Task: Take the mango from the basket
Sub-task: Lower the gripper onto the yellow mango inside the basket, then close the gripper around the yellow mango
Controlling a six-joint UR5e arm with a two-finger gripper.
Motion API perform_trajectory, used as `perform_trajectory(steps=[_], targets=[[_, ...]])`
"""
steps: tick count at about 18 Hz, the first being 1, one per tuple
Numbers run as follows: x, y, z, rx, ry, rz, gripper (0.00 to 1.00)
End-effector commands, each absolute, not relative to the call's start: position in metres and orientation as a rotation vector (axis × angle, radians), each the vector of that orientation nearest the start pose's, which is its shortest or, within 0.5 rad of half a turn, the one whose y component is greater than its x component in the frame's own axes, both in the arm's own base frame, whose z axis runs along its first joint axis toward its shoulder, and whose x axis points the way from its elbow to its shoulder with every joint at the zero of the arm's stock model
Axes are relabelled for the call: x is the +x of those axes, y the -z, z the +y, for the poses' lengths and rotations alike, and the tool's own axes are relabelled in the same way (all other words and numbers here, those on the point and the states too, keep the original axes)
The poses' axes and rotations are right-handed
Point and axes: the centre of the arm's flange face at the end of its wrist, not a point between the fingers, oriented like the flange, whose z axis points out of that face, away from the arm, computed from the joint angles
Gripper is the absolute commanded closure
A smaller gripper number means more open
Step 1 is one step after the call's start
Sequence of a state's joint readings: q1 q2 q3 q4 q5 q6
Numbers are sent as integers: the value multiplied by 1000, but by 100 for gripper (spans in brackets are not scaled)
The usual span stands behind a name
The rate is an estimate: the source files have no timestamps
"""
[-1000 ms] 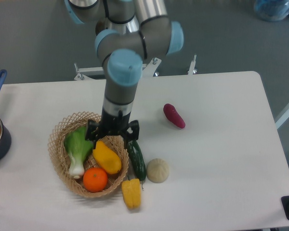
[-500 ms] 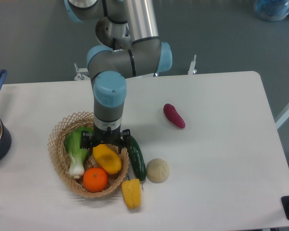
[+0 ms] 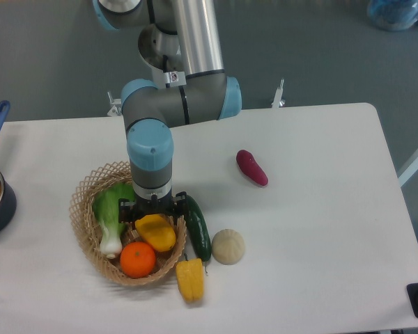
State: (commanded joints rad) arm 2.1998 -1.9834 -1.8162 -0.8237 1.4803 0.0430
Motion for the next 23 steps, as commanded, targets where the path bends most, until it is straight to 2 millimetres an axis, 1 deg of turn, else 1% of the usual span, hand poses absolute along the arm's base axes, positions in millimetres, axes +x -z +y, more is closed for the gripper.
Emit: perform_trajectory(steps=[9,14,15,16,18,22,23], targets=[[-233,-210,560,-2929,46,-871,0],[-234,-205,567,-2935,46,-863,0],[-234,-204,568,-2935,45,-858,5],[-234,-206,569,-2932,44,-857,16],[-235,-210,571,-2926,40,-855,28],[-234,-213,572,-2922,37,-846,50],[-234,-215,572,-2919,34,-842,53]])
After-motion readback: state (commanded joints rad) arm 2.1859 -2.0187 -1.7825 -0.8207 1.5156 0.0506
